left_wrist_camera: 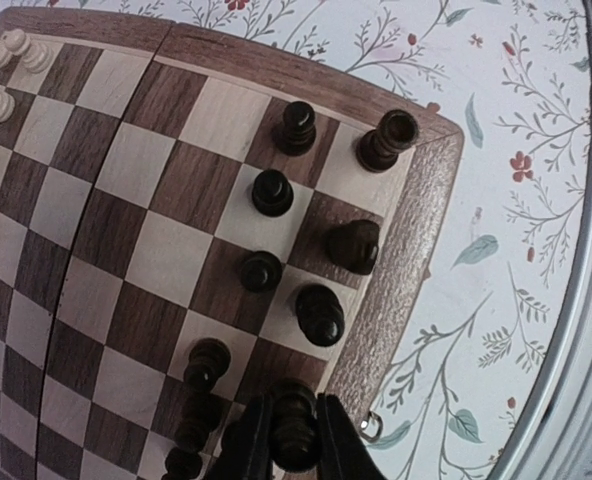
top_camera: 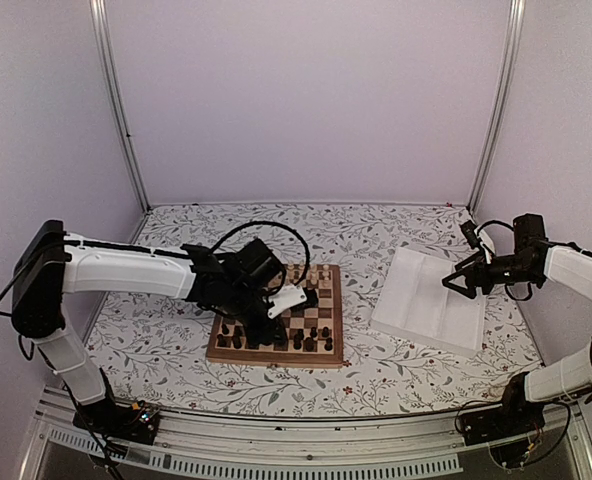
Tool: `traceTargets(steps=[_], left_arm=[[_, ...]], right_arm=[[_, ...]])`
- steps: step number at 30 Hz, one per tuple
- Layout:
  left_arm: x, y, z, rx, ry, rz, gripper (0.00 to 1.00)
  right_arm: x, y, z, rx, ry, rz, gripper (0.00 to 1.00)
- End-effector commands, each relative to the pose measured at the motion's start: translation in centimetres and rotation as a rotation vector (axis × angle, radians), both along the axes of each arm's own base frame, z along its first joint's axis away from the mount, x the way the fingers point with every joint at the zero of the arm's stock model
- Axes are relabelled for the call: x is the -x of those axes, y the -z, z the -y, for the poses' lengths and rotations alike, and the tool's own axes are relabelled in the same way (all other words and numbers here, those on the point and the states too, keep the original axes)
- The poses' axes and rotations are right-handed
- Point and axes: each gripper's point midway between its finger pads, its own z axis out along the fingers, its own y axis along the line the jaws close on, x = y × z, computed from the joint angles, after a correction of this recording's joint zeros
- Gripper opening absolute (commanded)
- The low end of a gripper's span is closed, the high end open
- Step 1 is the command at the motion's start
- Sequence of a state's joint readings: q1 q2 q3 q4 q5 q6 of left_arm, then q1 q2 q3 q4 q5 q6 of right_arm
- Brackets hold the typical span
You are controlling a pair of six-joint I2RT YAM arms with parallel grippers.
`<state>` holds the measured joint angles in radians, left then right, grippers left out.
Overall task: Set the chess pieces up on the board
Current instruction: Place the chess piece on the chessboard.
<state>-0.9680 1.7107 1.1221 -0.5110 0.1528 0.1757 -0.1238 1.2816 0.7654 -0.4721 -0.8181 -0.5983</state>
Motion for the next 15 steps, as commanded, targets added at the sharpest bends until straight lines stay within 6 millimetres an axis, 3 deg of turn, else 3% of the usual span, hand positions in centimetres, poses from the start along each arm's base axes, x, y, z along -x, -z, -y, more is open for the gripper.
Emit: traceTargets(steps=[1,15], left_arm=[[-0.6,0.4,0.27,0.015,-0.003,-0.009,0.17],[0.02,1.02,0.13,0.006,0.007,-0.042,0.25]], right_arm=[[-0.25,-0.78,-0.08,-0.007,-0.012,0.015,0.86],[-0.1,-0.6,-0.25,-0.015,-0.021,0.003,0.86]])
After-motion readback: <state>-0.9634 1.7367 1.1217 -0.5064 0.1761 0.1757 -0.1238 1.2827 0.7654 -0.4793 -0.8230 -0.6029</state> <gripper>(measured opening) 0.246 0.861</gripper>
